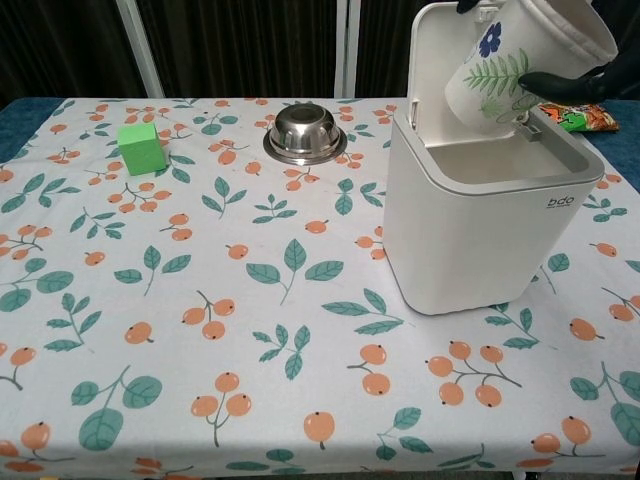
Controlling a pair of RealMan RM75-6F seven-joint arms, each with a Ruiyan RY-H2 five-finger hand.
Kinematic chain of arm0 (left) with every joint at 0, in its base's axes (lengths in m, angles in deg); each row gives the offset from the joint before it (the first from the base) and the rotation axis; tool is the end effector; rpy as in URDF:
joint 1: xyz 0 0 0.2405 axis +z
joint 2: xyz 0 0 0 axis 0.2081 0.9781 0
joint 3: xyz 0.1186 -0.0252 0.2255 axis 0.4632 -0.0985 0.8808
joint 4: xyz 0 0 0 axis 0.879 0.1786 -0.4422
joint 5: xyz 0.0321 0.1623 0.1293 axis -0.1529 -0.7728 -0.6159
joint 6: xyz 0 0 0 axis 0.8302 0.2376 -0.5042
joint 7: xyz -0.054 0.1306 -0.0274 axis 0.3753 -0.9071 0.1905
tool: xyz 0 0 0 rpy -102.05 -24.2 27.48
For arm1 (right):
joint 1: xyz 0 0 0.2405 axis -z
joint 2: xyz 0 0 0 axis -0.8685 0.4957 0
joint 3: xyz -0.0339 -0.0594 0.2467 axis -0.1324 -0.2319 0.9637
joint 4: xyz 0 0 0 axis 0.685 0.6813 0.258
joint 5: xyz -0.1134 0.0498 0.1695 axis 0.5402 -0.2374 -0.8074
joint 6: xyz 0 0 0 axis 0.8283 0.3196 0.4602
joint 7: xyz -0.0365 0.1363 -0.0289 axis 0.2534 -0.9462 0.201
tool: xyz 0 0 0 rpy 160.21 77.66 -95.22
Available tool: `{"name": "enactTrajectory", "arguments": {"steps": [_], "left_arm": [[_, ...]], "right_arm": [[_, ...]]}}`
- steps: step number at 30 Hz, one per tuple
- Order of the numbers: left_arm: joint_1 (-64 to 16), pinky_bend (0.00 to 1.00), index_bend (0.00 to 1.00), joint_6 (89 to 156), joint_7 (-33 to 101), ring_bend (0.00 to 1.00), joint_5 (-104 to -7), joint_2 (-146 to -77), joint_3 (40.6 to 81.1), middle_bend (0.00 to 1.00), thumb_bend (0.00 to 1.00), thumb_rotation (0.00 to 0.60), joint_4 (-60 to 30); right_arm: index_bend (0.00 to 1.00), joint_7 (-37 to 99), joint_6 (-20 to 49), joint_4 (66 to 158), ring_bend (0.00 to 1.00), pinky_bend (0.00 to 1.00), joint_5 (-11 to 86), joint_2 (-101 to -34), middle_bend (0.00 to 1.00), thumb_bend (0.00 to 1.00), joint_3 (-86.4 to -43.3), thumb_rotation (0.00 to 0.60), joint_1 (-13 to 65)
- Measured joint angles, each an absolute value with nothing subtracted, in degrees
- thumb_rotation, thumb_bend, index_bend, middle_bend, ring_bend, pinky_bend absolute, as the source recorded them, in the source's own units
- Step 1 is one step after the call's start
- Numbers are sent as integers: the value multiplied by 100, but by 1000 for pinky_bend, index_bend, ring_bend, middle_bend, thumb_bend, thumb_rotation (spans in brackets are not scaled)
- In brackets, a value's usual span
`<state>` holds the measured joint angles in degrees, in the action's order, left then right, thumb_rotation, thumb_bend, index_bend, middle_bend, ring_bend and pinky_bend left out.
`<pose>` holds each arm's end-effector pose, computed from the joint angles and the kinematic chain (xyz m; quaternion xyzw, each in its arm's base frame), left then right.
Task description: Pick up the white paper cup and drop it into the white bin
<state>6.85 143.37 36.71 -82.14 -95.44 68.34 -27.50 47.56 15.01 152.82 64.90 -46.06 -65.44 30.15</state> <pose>-0.3293 0.1764 0.1475 -0.6156 -0.3794 -0.3747 0.5803 -0.1117 -0.2597 0.1106 0.7654 -0.2617 0.4650 0.3597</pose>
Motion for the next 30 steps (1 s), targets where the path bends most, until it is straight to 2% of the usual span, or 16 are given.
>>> {"name": "enactTrajectory", "arguments": {"steps": [4, 10, 18, 24, 30], "left_arm": [[684, 101, 117, 14333, 3688, 78, -8225, -9549, 6840, 147, 87, 600, -2733], [672, 101, 118, 14332, 3675, 78, -8241, -9546, 6836, 146, 87, 600, -2754], [676, 101, 118, 14358, 3659, 78, -8270, -9534, 6838, 146, 88, 600, -2780], [668, 102, 118, 14472, 3609, 78, -8357, -9502, 6808, 147, 87, 600, -2891], [630, 102, 118, 14477, 3510, 78, -8430, -9444, 6800, 147, 88, 600, -2977]], "right_arm": [[0, 4699, 1428, 15266, 0, 33, 6662, -4658, 25, 130, -6577, 600, 2991], [0, 4447, 1267, 15280, 0, 31, 6829, -4556, 24, 118, -6649, 600, 3032], [0, 4234, 379, 15065, 0, 18, 7017, -4262, 17, 120, -6821, 600, 3596], [0, 4104, -561, 14213, 0, 0, 6980, -4229, 0, 122, -7133, 600, 4445], [0, 3633, -1172, 13069, 0, 0, 6637, -4559, 0, 123, -7289, 600, 5088]]}}
